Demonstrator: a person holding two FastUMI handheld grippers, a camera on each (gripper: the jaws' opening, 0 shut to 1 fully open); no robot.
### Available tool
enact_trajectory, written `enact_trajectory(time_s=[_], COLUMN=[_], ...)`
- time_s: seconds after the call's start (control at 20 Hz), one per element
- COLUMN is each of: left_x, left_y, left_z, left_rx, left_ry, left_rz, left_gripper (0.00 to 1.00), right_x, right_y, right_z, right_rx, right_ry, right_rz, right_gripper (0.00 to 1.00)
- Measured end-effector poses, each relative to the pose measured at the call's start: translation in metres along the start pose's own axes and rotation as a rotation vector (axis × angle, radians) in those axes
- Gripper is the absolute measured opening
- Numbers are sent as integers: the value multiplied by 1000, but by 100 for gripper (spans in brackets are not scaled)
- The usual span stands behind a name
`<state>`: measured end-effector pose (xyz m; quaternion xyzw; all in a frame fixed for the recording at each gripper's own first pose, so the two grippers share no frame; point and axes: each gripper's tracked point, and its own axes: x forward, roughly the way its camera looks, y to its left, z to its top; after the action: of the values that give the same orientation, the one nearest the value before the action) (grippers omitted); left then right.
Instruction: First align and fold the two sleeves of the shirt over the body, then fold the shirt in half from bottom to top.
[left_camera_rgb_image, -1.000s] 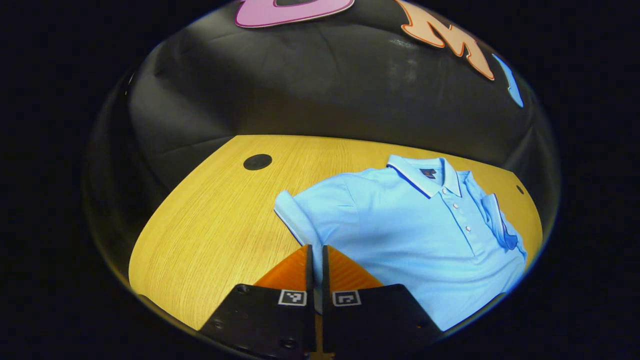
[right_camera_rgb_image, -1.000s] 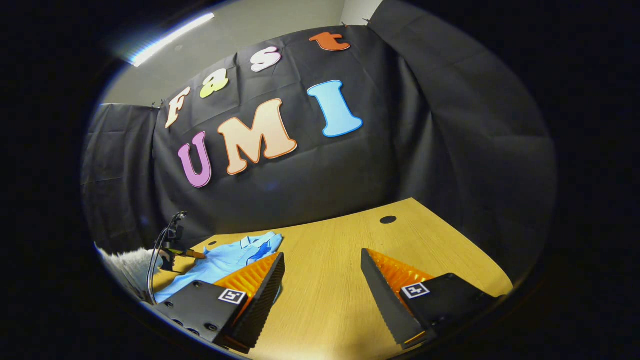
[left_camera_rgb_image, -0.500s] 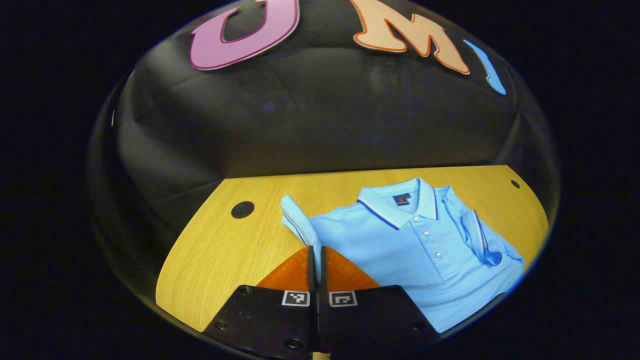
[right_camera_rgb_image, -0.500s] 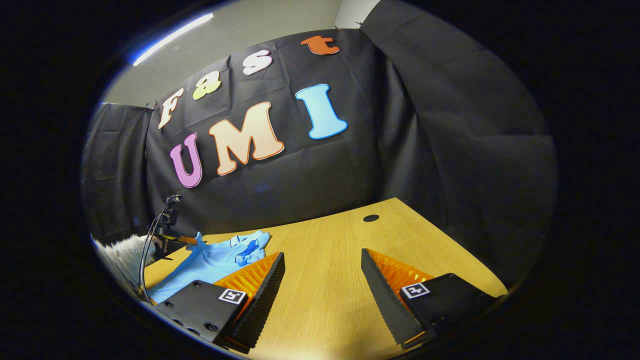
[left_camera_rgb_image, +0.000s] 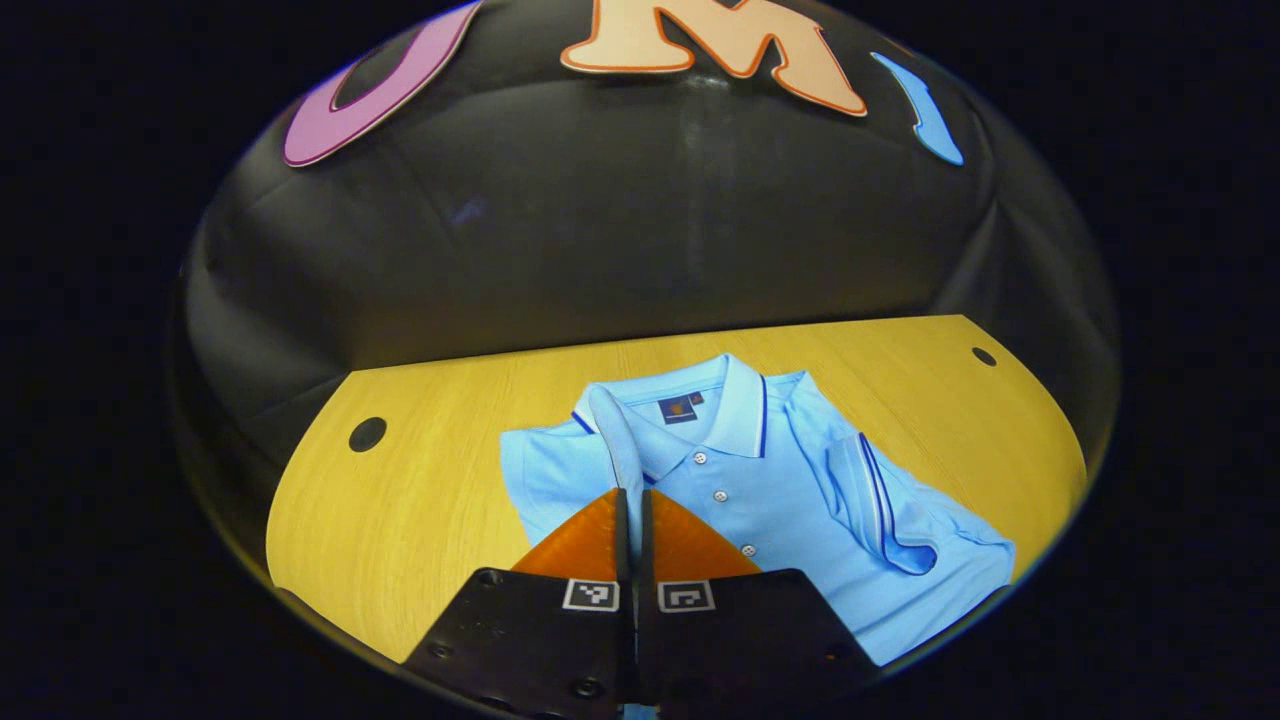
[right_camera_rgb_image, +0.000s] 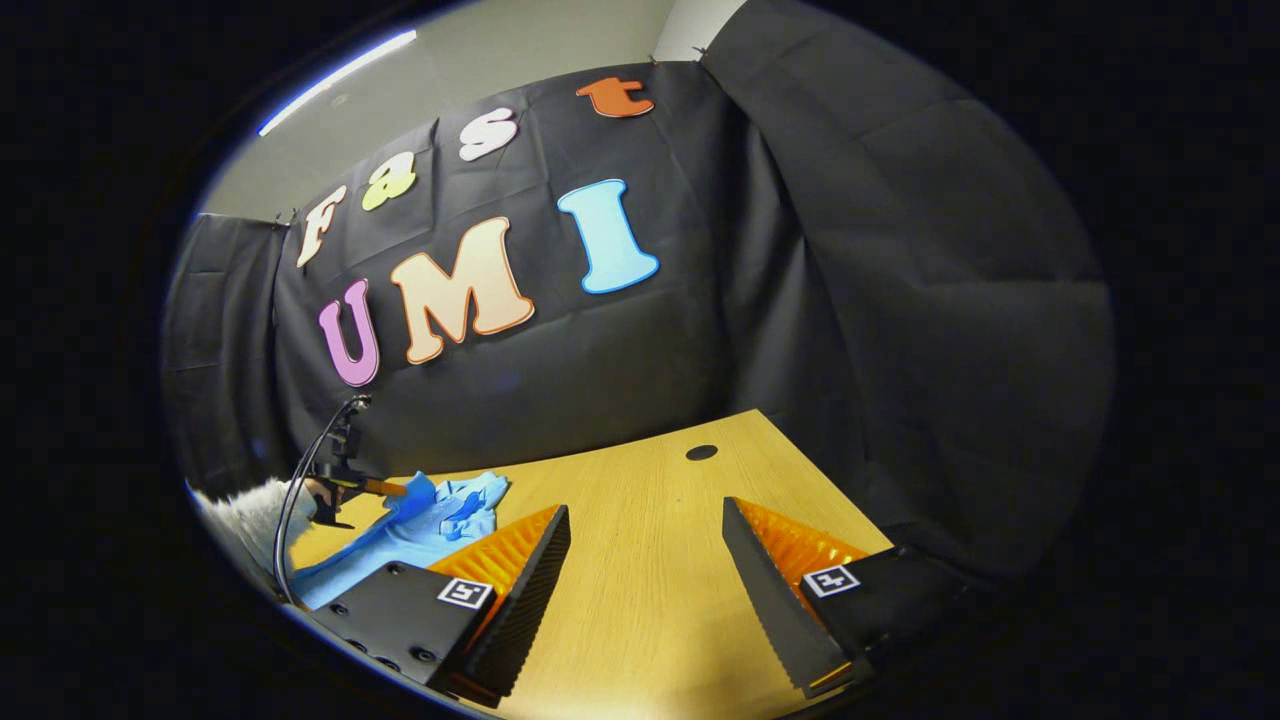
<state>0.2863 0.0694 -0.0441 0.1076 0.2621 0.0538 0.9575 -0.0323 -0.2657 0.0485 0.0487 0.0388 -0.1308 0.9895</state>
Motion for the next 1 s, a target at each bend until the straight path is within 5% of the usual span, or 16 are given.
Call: enact_trajectory(time_s=[0.25, 0.5, 1.0], left_x=[5, -16, -127], left_y=[-35, -50, -59], left_z=[9, 18, -3], left_rx=[24, 24, 17], left_ry=[-20, -41, -148], left_rz=[-56, -71, -124], left_gripper=[10, 100, 98], right_x=[13, 25, -15], right_y=[-13, -30, -54], right_z=[2, 5, 19], right_rx=[9, 11, 4], right_ry=[7, 3, -45], right_rz=[0, -8, -40], right_gripper=[97, 97, 97])
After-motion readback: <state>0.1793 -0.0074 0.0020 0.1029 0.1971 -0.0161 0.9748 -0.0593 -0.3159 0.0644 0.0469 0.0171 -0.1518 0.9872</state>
